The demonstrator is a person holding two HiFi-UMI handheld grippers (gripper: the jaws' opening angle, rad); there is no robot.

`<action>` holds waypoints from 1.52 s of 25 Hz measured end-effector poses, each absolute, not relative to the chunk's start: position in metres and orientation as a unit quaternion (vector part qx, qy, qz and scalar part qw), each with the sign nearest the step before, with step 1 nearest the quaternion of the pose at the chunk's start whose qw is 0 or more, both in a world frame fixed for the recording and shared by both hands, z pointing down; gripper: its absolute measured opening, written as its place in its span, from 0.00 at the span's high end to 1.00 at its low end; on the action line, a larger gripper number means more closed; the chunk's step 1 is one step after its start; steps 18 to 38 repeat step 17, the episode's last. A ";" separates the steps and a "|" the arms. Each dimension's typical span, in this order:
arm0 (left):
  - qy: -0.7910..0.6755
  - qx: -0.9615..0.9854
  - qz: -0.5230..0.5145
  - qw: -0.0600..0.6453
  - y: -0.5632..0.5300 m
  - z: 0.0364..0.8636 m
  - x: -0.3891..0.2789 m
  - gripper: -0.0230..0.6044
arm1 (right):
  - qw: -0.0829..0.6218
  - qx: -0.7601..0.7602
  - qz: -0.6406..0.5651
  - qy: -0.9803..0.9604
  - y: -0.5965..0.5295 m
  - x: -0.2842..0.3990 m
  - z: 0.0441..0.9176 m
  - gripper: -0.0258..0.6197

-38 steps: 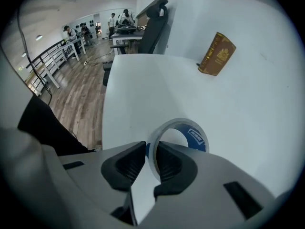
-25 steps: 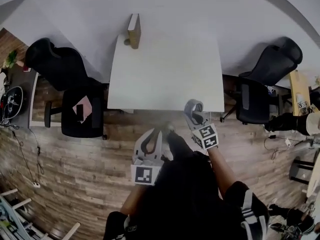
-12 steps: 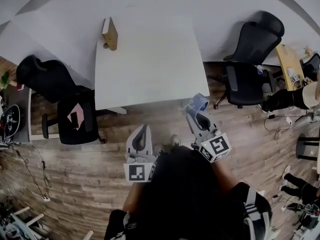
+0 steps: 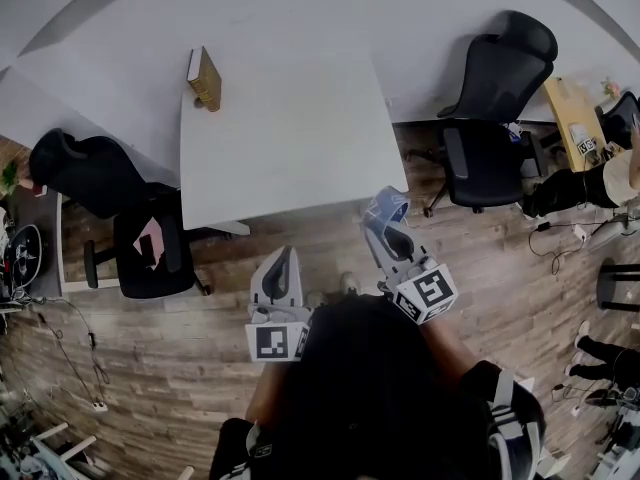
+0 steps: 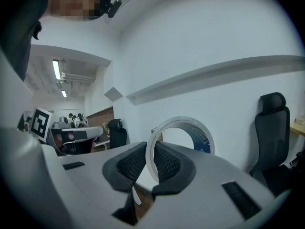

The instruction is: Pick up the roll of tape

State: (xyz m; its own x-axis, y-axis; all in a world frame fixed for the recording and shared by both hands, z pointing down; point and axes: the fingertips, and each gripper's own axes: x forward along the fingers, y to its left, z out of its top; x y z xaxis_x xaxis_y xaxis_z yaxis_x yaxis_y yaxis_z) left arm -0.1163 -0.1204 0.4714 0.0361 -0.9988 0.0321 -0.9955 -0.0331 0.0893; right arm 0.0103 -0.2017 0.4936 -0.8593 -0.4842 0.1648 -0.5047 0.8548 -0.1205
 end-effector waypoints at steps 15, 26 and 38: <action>-0.696 0.717 -0.024 0.041 -0.125 0.467 -0.115 0.93 | 0.065 0.245 0.077 -0.964 -0.204 0.008 0.493 0.87; -0.694 0.718 -0.027 0.039 -0.125 0.465 -0.114 0.93 | 0.067 0.243 0.075 -0.965 -0.202 0.007 0.494 0.87; -0.694 0.718 -0.027 0.039 -0.125 0.465 -0.114 0.93 | 0.067 0.243 0.075 -0.965 -0.202 0.007 0.494 0.87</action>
